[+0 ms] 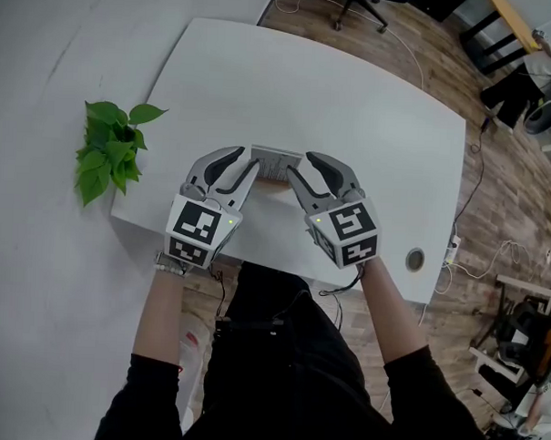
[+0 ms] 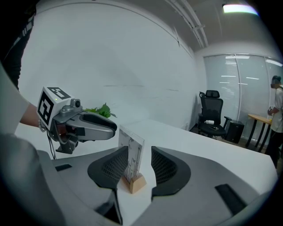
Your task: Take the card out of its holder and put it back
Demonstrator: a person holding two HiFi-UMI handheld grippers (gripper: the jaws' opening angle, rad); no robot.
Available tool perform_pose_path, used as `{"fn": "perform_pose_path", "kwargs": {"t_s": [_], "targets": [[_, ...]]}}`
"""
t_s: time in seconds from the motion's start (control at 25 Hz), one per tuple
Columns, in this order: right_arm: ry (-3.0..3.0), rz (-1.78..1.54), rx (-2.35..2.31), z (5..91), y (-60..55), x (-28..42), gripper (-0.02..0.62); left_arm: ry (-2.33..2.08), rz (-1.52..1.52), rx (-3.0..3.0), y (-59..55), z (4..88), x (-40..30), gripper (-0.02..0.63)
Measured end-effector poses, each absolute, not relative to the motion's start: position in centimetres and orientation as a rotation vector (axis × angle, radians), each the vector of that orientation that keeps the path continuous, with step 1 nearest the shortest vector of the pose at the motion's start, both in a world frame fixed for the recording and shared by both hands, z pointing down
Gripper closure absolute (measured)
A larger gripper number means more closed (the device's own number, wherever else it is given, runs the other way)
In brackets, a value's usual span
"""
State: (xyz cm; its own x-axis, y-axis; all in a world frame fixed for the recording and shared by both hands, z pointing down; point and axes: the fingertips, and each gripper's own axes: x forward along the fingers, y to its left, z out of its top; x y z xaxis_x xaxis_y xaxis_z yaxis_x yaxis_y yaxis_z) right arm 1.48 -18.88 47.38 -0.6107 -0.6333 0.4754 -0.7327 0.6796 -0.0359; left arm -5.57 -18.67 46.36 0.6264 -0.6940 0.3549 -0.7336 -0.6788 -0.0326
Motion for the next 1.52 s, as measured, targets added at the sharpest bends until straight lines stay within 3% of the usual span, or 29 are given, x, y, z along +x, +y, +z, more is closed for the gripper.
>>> {"fn": "perform_pose_path", "kwargs": {"t_s": [0.24, 0.44, 0.76, 1.52], "targets": [[-2.470, 0.281, 1.171, 45.6, -19.0, 2.8, 0.434, -1.277, 0.504, 2.730, -17.9, 44.5, -6.8, 0.505], [-2.480, 0.254, 1.233, 43.6, -18.7, 3.9, 0.538, -1.332, 0.477, 2.730, -17.2, 42.4, -7.4, 0.562], [-2.547, 0.235, 1.278, 39.5, -17.6, 4.2, 0.546, -1.375, 0.432, 2.750, -16.0, 38.1, -7.4, 0.592], [-2.682, -0.009, 1.248, 29.6, -13.6, 4.3, 0.548, -1.534, 0.389, 2.786, -11.8, 28.4, -6.1, 0.592]]}}
